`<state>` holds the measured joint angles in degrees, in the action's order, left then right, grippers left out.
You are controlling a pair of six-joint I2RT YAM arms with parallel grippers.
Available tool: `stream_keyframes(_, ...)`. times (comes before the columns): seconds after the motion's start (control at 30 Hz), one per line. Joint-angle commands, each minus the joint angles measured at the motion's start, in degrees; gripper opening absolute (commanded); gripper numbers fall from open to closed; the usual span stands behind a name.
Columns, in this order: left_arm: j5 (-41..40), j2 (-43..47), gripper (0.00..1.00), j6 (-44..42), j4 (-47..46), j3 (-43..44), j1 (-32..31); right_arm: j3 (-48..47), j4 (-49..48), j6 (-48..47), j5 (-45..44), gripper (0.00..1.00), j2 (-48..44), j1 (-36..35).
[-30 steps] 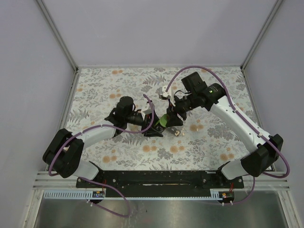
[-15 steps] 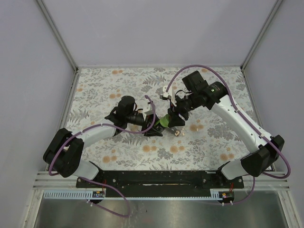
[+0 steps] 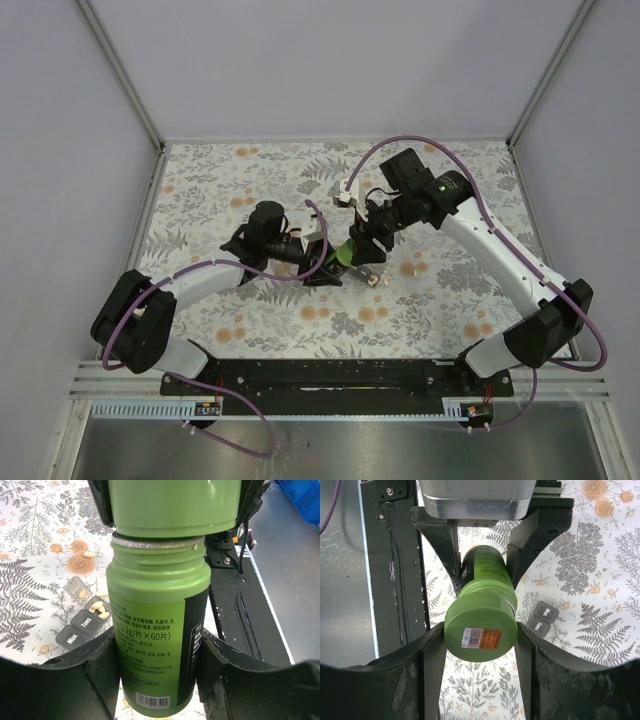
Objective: Sort the pills into containers
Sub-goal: Screw the lid of the pill bottle onto the pill bottle.
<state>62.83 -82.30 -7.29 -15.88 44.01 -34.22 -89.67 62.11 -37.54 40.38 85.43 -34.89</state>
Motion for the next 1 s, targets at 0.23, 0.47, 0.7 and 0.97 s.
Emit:
stream_keyframes(0.23, 1.7, 0.8, 0.0, 0.7, -3.9, 1.8, 0.2, 2.5, -4.5, 2.3, -2.0, 0.33, -0.2, -1.0)
stream_keyframes(0.47, 1.0, 1.3, 0.0, 1.0, -4.9, 1.3, 0.2, 3.6, -4.7, 2.2, -2.5, 0.32, -0.2, -1.1)
stream_keyframes(0.7, -1.0, 1.2, 0.0, 0.8, -5.0, 1.4, 0.2, 2.9, -4.9, 4.7, -2.4, 0.33, 0.5, -1.3)
stream_keyframes(0.97, -7.9, 2.4, 0.0, -2.3, -3.9, 1.0, 0.0, 1.2, -3.5, 11.3, -2.0, 0.32, 3.4, -1.7)
